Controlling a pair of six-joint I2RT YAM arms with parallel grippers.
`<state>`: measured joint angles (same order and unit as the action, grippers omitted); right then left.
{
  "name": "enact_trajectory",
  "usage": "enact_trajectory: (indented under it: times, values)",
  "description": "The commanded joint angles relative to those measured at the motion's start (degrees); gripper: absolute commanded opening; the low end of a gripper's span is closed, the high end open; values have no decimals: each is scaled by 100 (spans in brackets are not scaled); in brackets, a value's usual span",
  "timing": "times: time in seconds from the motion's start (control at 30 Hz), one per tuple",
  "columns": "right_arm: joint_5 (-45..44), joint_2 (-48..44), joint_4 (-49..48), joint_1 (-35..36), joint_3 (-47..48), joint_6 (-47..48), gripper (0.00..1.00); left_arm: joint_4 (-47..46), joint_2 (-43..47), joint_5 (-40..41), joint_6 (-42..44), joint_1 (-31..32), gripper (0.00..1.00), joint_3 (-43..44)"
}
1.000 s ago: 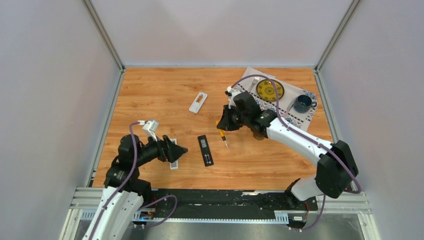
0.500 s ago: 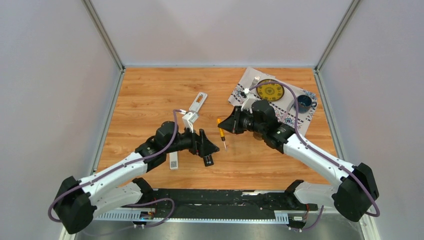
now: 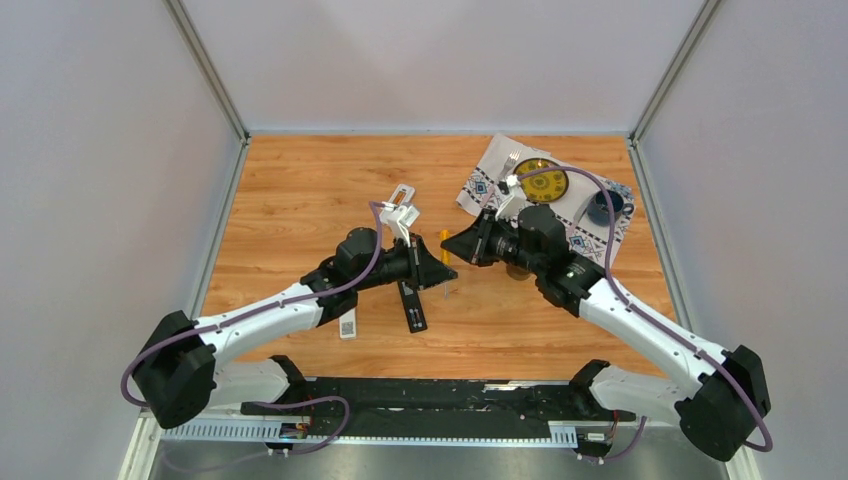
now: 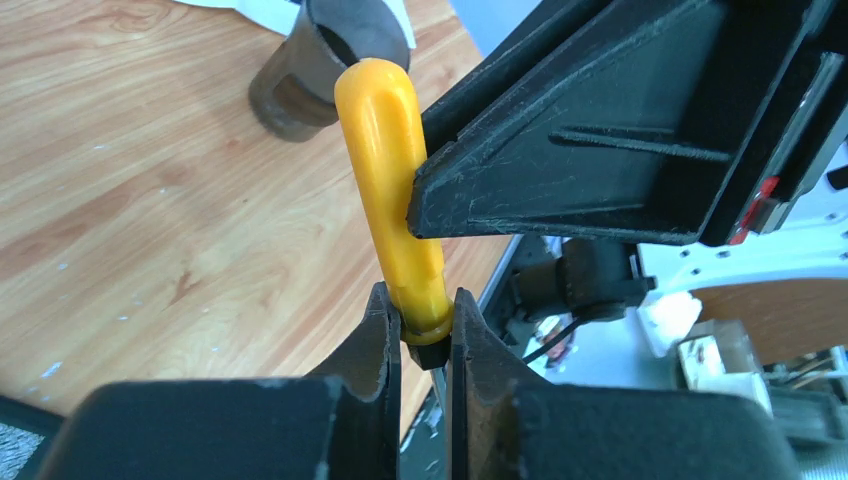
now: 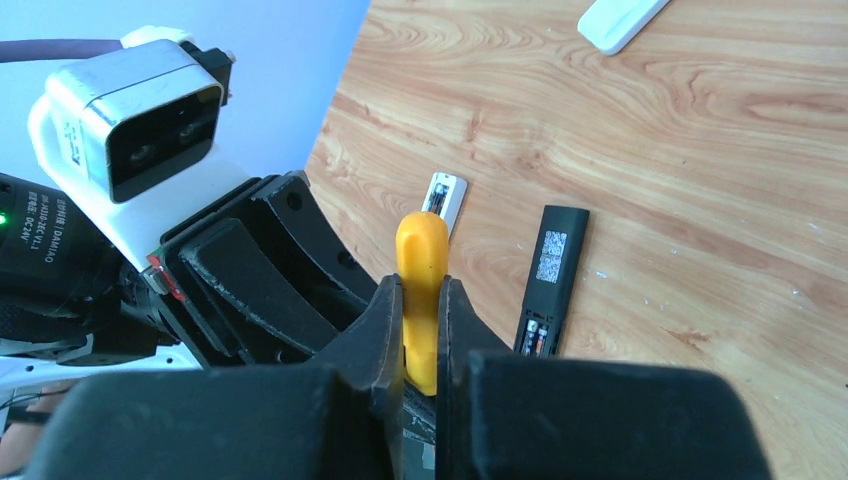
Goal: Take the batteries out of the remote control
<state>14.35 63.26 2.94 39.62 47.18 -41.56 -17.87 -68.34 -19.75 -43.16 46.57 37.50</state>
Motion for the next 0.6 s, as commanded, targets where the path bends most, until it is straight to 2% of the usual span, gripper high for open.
enact_trajectory:
  times: [0.0, 0.07, 0.17, 0.2, 0.27, 0.3, 0.33, 0.37, 0.57]
  values:
    - [-327, -350, -56, -6, 28, -36, 0, -155, -39, 138, 62, 28, 0, 197]
    - [-336, -403, -4, -6, 46, 16, 0, -208, -13, 103, 35, 28, 0, 170]
    - [-301, -473, 75, -15, 116, 235, 30, -121, 188, 120, 70, 28, 0, 118]
    - [-319, -499, 197, -15, 177, 314, 48, -60, 285, 155, 114, 28, 0, 74]
    - [-362, -631, 312, -24, 239, 534, 61, 134, 556, 234, 167, 28, 0, 39]
    - [-328, -683, 382, -41, 257, 605, 76, 187, 663, 235, 211, 28, 0, 4]
    - [-267, -788, 391, -59, 257, 684, 84, 344, 751, 226, 246, 28, 0, -14]
    - [-127, -842, 392, -68, 265, 806, 99, 432, 952, 200, 281, 28, 0, -14]
    - [768, -1000, 304, -226, 336, 1238, 100, 1215, 1708, -222, 676, 28, 0, 30]
